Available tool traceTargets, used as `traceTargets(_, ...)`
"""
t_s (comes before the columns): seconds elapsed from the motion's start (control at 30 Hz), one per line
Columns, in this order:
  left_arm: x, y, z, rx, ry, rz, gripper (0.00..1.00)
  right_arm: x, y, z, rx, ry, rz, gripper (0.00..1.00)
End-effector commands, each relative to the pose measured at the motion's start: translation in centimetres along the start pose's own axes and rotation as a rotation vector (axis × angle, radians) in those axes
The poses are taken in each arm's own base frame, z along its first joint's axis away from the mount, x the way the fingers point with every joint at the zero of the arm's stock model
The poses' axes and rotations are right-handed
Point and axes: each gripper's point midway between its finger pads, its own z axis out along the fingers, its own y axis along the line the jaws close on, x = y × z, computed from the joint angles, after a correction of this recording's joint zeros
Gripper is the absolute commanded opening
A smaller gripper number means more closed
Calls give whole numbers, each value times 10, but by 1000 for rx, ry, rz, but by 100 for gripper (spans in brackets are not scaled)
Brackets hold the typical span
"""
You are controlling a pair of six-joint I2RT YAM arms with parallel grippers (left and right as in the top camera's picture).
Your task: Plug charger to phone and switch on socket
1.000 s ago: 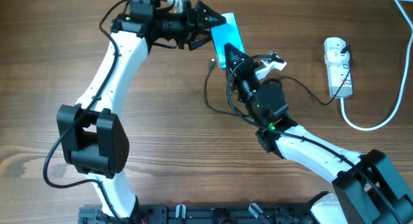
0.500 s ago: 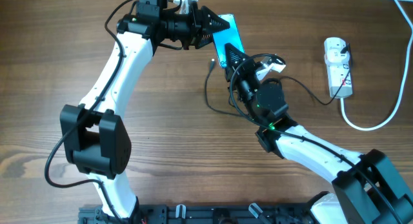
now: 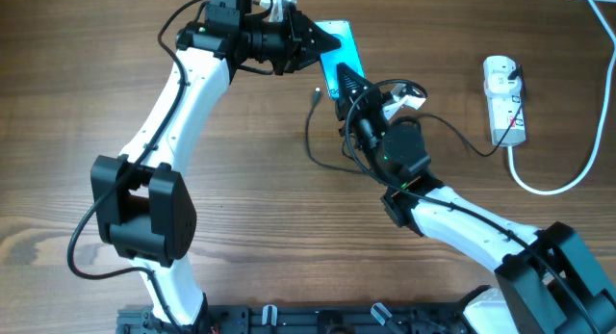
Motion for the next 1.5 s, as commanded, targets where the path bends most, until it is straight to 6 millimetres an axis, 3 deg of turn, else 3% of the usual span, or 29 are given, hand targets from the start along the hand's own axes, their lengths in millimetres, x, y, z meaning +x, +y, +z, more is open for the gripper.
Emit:
traceTargets(0.0, -1, -4, 3, 5, 0, 25, 7, 4, 4, 4, -10, 11, 8, 4)
traceTargets(0.4, -2, -4, 3, 4, -1, 25, 4, 4, 4, 4, -9, 11, 8, 5)
traceTargets(0.5, -3, -3, 2, 2, -6, 24, 4, 4, 2, 4, -2, 9, 7, 21)
traceTargets(0.67, -8, 1, -4, -3, -18, 20, 4, 1, -13, 3, 57, -5, 44, 30)
traceTargets(0.73, -11, 5, -10, -8, -27, 10, 4, 0, -15, 3, 68, -9, 49, 49)
traceTargets(0.77, -12, 7, -13, -11, -32, 14, 4, 0, -16, 3, 70, -9, 49, 75)
traceTargets(0.83, -15, 12, -19, -20, -38, 15, 4, -2, -19, 3, 81, -15, 44, 100)
traceTargets(0.97, -15, 27, -32, -55, -36, 54, 4, -11, -26, 3, 116, -35, -12, 100)
traceTargets(1.1, -8, 50, -51, -104, -12, 109, 4, -9, -36, 3, 161, 43, -342, 100)
traceTargets(1.23, 4, 72, -75, -146, 26, 167, 4, 10, -66, -7, 233, 291, -686, 100)
traceTargets(1.3, 8, 80, -86, -157, 37, 170, 4, 8, -92, -18, 332, 381, -706, 100)
traceTargets(1.37, 12, 87, -98, -165, 43, 165, 4, -9, -118, -31, 479, 373, -630, 100)
traceTargets(1.47, 19, 91, -115, -140, 57, 190, 4, -24, -141, -51, 608, 427, -567, 100)
